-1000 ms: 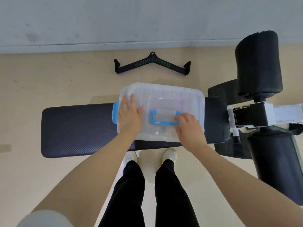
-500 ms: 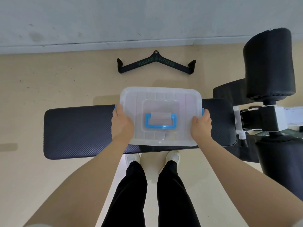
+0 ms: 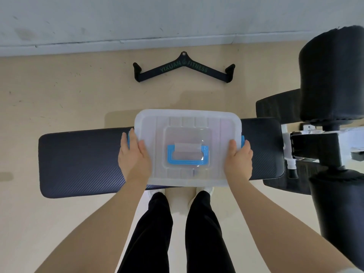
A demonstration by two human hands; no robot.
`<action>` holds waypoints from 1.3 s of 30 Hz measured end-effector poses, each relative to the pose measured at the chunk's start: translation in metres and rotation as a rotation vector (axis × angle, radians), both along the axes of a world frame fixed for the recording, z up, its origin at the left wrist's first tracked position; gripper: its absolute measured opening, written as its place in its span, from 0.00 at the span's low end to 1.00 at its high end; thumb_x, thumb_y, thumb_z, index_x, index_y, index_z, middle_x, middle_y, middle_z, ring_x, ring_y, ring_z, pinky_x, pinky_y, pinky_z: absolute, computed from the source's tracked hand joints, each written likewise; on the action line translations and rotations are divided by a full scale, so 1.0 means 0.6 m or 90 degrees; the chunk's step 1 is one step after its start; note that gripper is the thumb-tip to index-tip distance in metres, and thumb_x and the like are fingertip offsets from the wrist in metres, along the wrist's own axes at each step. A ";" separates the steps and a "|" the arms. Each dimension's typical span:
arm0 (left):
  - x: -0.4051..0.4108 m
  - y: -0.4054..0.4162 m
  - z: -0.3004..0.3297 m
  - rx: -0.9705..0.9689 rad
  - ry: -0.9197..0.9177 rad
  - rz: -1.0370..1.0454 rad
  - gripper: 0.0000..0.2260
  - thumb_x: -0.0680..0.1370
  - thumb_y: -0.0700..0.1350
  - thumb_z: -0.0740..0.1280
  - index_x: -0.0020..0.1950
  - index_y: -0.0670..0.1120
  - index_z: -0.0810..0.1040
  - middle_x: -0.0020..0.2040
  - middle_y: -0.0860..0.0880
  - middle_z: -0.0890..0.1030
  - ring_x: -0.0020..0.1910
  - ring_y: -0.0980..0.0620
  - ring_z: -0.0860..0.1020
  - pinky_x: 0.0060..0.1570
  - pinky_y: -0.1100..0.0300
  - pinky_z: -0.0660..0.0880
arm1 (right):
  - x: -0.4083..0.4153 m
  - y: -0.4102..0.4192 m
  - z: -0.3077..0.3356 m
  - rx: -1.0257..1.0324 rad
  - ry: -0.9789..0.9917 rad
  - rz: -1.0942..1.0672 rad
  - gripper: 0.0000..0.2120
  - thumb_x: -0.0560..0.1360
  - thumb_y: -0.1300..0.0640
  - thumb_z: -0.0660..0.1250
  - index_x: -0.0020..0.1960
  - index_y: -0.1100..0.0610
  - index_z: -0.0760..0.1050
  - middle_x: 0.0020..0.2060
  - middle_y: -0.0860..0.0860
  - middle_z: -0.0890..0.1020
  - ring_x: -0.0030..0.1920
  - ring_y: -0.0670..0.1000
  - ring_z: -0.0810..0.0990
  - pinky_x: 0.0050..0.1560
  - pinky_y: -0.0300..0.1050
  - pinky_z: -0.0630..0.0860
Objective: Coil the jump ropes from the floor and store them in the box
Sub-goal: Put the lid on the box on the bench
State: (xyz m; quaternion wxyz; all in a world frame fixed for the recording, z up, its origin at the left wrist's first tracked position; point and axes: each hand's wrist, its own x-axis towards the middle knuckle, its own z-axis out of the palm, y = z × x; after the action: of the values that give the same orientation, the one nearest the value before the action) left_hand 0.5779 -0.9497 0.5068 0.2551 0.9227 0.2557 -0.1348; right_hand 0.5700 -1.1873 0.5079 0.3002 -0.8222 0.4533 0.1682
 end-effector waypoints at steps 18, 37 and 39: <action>0.014 0.013 0.011 -0.156 -0.028 0.011 0.23 0.82 0.50 0.51 0.76 0.55 0.50 0.75 0.48 0.56 0.70 0.45 0.62 0.66 0.44 0.65 | 0.013 -0.013 0.012 0.071 -0.081 0.084 0.23 0.80 0.48 0.48 0.73 0.52 0.57 0.70 0.53 0.62 0.65 0.56 0.68 0.63 0.56 0.68; 0.022 0.033 0.049 -0.129 0.047 0.026 0.14 0.79 0.48 0.61 0.54 0.38 0.73 0.46 0.44 0.75 0.44 0.46 0.73 0.41 0.57 0.67 | 0.026 -0.033 0.055 0.146 0.007 0.021 0.16 0.77 0.53 0.61 0.62 0.60 0.70 0.52 0.57 0.77 0.49 0.54 0.76 0.53 0.50 0.75; 0.024 0.031 0.051 -0.095 0.049 0.001 0.13 0.79 0.46 0.60 0.53 0.36 0.73 0.44 0.44 0.75 0.45 0.44 0.75 0.41 0.57 0.67 | 0.029 -0.034 0.058 0.119 0.027 0.065 0.16 0.78 0.54 0.61 0.62 0.61 0.69 0.50 0.55 0.75 0.48 0.53 0.75 0.52 0.50 0.75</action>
State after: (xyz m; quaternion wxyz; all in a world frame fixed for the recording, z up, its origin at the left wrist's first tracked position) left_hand 0.5925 -0.9313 0.5376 0.3134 0.8949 0.2554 -0.1889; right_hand 0.5875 -1.2076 0.5427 0.3568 -0.8088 0.3998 0.2421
